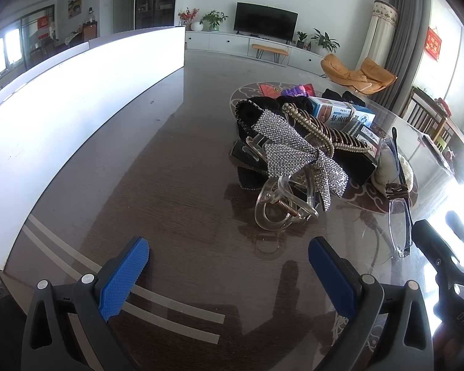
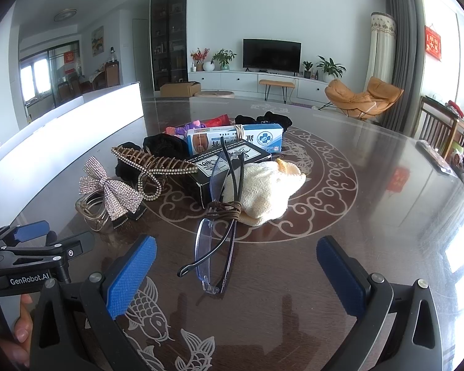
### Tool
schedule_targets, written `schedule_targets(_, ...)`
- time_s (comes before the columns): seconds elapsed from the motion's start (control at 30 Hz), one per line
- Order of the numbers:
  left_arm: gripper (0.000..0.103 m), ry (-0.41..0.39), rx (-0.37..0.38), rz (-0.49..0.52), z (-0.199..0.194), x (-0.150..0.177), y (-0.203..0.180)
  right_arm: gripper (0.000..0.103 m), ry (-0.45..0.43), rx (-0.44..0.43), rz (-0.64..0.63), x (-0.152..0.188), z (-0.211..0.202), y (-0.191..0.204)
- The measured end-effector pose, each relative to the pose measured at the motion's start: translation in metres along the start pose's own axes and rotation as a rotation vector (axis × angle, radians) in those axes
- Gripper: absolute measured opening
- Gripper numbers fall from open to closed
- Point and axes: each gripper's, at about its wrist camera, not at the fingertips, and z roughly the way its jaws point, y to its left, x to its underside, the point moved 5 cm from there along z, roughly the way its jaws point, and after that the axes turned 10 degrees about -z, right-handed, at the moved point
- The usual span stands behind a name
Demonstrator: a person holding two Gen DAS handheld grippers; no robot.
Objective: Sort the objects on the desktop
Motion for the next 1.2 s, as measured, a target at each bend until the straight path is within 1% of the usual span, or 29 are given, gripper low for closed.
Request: schedule_targets(1.2,0.103,0.002,-0.01,0.013,0.001,0.0011,-0.0001,0.103,0.009,-0.003,0.002,0.0023,0.0021,0.0016)
